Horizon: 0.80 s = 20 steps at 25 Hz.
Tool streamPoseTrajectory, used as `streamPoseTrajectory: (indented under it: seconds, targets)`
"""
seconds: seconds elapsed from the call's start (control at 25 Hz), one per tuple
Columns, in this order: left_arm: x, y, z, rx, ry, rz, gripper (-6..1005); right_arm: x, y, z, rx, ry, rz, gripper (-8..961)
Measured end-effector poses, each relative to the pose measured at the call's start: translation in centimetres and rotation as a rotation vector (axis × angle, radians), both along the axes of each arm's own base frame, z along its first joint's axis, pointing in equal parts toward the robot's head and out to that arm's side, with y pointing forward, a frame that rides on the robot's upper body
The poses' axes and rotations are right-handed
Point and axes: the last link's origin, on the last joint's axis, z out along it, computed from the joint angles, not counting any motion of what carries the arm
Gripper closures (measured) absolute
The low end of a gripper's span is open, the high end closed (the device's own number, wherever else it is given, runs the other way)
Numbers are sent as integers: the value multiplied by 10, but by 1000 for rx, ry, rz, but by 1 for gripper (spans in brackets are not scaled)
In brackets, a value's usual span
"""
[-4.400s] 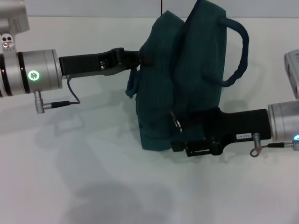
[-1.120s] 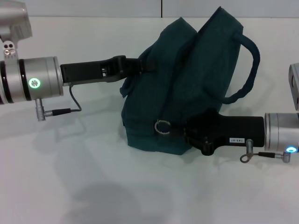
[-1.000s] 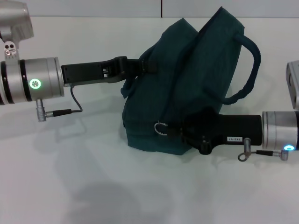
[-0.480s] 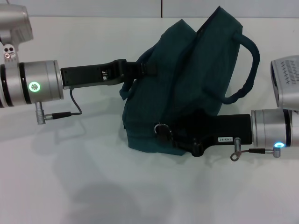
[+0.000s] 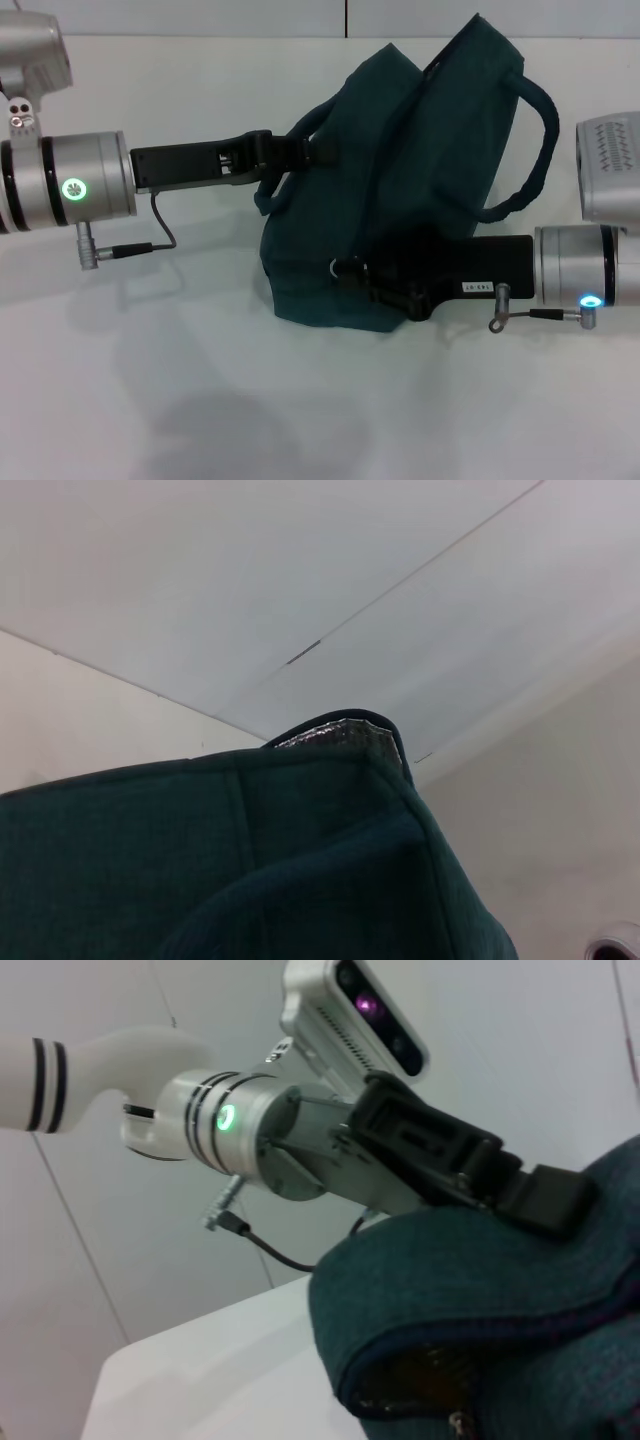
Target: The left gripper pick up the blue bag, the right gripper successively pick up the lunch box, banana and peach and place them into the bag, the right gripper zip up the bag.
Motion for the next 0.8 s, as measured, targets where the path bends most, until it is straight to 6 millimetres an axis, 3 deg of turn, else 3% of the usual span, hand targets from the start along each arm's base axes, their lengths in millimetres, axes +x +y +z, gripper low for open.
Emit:
streamPoseTrajectory:
  seconds: [0.16, 0.48, 0.8]
  targets:
    - [0, 0, 0, 0, -1, 0, 933, 0, 0, -1, 2, -5, -3, 813]
    - [0, -1, -1, -3, -3, 2, 933, 6, -6, 1, -4, 14, -22, 916]
    - [6, -5, 1, -22, -25, -44, 933, 27, -32, 15, -11, 127, -79, 936]
